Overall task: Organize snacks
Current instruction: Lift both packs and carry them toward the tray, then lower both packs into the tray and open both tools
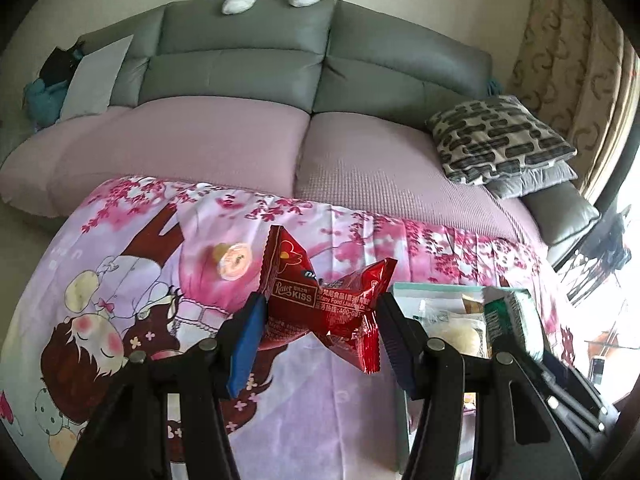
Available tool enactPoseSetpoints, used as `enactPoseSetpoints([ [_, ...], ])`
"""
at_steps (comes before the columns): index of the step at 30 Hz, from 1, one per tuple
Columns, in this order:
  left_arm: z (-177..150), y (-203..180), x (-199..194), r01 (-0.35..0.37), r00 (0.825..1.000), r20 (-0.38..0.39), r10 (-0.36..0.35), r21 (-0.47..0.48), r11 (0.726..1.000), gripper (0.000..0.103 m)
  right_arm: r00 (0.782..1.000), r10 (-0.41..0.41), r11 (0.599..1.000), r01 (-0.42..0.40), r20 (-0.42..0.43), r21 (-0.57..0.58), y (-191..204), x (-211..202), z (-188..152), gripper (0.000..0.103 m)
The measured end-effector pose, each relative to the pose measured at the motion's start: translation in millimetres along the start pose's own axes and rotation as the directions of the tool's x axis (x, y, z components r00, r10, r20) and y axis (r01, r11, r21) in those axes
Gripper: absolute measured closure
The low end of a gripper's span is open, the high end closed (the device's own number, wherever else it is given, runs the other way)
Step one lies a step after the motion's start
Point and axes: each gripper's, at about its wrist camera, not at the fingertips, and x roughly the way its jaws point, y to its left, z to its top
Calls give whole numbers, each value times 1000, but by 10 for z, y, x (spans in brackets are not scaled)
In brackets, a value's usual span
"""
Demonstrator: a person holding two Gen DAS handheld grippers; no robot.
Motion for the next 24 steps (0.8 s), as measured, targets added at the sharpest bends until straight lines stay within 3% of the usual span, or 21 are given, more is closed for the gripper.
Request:
enactPoseSetpoints([
  [12, -40, -570, -30, 54, 999, -1, -54, 116, 992, 44, 995, -94, 979, 84, 46, 186, -864, -223, 119, 50],
  [19, -168, -1025, 7, 110, 994, -39, -104, 218, 970, 44, 983, -174, 948, 151, 59, 280, -1365, -412, 122, 50],
  [24, -311, -1302, 126, 133, 990, -86, -113, 284, 949, 44, 984, -176, 941, 160, 28, 298, -1477, -392, 103, 50],
])
